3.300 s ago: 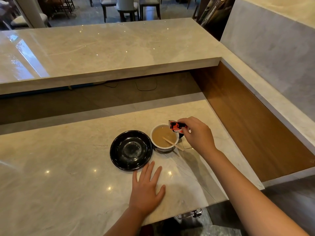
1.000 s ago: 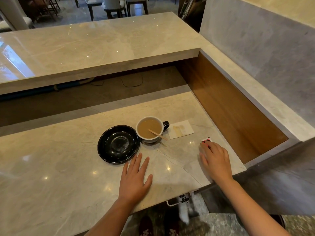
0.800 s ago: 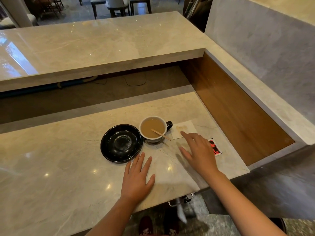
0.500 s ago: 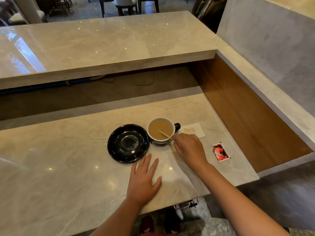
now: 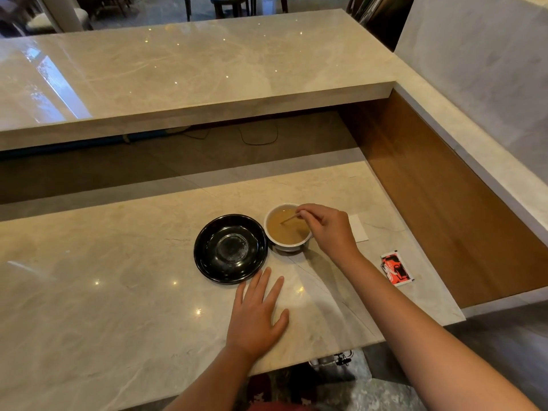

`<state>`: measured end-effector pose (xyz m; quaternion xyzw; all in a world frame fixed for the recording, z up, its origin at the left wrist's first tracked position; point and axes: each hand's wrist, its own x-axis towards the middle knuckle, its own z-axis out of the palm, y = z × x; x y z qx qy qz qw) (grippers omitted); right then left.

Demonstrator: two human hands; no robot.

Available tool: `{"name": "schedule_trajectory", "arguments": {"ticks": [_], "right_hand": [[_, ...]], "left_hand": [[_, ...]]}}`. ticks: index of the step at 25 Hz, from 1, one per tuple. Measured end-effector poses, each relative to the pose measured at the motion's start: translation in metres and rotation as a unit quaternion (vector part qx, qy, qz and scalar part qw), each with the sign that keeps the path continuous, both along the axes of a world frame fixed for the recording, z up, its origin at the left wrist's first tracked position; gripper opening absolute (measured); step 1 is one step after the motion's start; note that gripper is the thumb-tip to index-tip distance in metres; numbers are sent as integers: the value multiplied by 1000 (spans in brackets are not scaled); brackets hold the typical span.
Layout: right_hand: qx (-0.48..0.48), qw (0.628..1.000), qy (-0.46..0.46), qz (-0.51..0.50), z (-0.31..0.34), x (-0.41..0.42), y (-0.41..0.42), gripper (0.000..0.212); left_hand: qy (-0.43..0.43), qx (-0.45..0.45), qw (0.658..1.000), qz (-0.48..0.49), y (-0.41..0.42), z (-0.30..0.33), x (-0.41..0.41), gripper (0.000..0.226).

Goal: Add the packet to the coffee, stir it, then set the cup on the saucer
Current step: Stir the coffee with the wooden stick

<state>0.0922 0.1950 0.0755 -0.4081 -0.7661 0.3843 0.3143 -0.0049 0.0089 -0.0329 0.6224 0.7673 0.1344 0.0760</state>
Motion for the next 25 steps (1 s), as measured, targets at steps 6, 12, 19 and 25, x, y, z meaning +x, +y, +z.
{"name": "schedule_trajectory", "arguments": {"ticks": [6,12,19,25], "right_hand": [[118,987,-101,37,3,26,18,14],[-52,998,28,-19,-4,28,-3,18],[-33,988,80,-128,-9,-1,-15,17],[142,988,-60,-31,-3,19,5,14]], "left_hand": [[-11,1,1000,0,-1,0,-1,62],[-10,0,1000,-2,-1,0,-1,61],[-9,-2,1000,-2,-1,-1,-2,62],[-9,-1,1000,-2,-1,0,-2,61]]}}
